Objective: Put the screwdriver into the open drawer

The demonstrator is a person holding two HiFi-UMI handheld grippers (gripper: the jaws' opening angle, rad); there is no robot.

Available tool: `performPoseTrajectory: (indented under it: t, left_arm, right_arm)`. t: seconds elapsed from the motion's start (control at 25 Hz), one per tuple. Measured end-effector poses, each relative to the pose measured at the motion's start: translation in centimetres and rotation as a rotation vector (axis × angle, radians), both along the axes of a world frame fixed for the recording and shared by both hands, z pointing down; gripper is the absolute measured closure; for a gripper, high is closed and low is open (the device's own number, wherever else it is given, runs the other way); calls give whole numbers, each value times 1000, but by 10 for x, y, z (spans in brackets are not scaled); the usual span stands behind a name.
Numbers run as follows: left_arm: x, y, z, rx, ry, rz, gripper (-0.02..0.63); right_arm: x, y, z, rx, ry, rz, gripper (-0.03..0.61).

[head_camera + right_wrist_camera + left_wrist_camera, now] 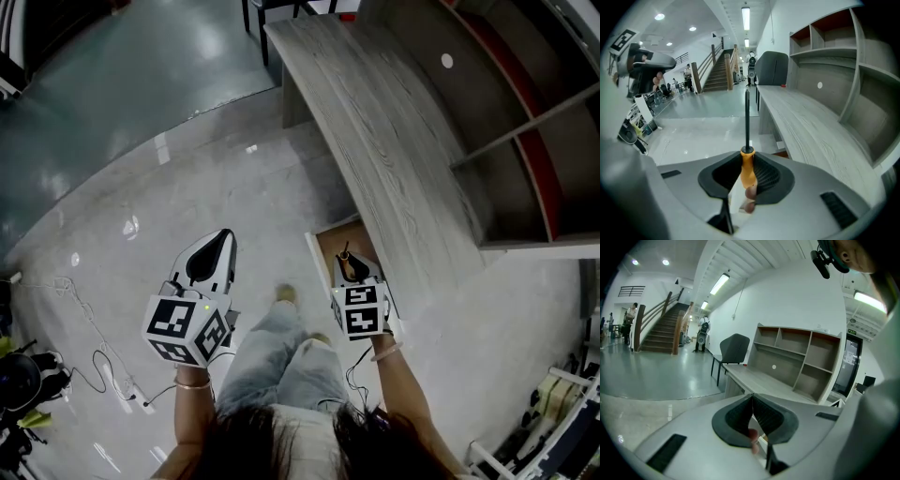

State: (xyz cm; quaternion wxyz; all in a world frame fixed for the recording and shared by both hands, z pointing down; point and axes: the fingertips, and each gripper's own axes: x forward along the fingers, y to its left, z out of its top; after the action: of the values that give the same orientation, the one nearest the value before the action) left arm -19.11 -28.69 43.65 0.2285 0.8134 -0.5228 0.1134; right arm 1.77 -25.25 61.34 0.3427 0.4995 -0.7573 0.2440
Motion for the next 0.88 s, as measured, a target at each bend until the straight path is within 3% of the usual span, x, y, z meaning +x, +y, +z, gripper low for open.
performPoseTrajectory:
  t: [0.88]
  left_arm:
    - [-22, -20, 58, -71, -27, -78, 595]
  right_arm:
    - [11, -13, 118, -239, 110, -44, 486]
